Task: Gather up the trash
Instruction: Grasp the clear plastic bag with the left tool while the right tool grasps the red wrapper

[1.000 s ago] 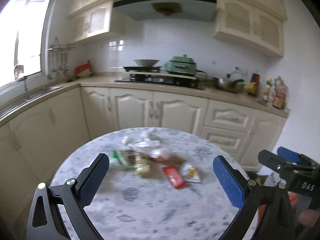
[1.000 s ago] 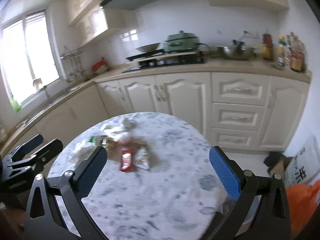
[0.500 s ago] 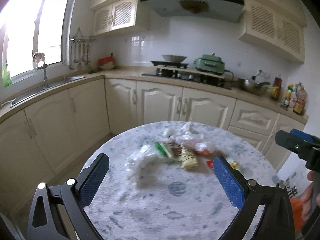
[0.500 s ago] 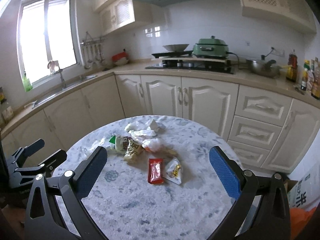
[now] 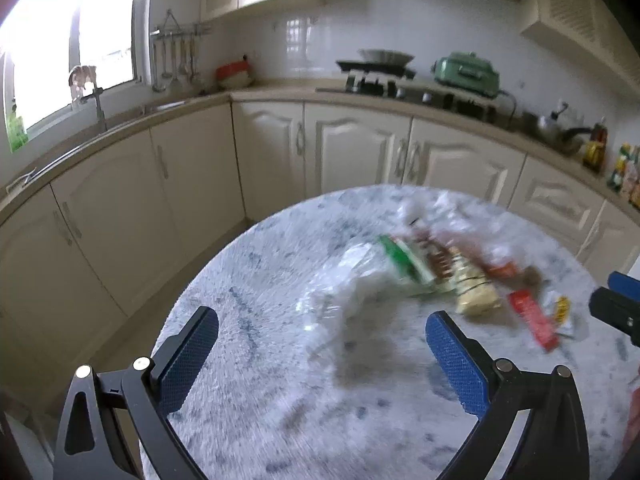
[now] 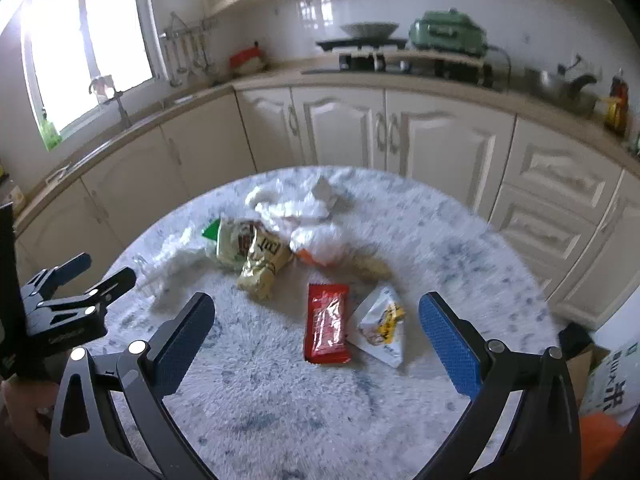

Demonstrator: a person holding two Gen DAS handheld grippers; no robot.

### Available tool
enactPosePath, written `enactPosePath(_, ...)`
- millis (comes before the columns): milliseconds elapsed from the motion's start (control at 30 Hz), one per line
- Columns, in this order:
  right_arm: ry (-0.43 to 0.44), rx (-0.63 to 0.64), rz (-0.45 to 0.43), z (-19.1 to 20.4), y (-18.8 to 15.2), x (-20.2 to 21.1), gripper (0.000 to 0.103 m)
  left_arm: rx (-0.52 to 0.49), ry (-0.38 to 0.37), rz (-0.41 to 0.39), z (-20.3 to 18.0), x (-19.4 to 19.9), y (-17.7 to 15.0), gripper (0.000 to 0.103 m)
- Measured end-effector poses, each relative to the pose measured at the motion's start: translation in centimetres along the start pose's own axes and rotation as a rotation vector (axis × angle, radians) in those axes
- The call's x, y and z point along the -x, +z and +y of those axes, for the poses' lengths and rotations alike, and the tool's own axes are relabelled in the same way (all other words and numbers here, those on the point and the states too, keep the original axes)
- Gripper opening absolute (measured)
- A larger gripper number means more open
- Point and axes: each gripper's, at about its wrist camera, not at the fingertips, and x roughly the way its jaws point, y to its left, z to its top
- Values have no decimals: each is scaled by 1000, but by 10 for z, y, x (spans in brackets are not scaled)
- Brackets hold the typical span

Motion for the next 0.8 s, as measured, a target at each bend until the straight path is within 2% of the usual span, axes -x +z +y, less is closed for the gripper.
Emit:
enactPosePath(100, 23, -17, 42, -3, -5, -19, 100, -26, 32, 32, -1, -27, 7, 102)
enactPosePath(133, 35, -18, 59, -3, -6, -25, 93, -30, 40, 42, -1, -36, 12, 102)
enactPosePath(233, 71, -16, 91, -1, -6, -39, 86, -39, 38, 63, 0, -62, 24, 102)
enactPosePath(400, 52, -15, 143, -4, -10, -64, 67, -64, 24, 115, -8, -100, 42, 101)
enactPosePath(433, 47, -15, 150, -4, -11, -68, 60, -67, 20, 127, -10, -106, 45, 95)
enactPosePath(467, 34, -10, 150, -5, -12, -71, 51, -71, 10, 134, -11, -110, 47, 85)
enactPosePath(500, 16, 2, 141, -5, -12, -72, 48, -75, -4, 147, -13, -116, 50, 77)
enactPosePath(533, 8, 8, 137, -5, -12, -72, 43, -78, -22, 167, -14, -122, 53, 55)
enactPosePath(567, 1, 13, 138, -5, -12, -73, 40, -79, -41, 187, -16, -126, 52, 48)
enactPosePath(633, -4, 37, 139, -3, -14, -71, 31, -66, -69, 180, -14, -129, 57, 29)
enactPosePath(700, 5, 57, 141, 1, -19, -67, 29, -63, -77, 173, -14, -130, 59, 25)
enactPosePath(800, 13, 53, 129, 0, -26, -57, 17, -28, -98, 163, -7, -129, 59, 24)
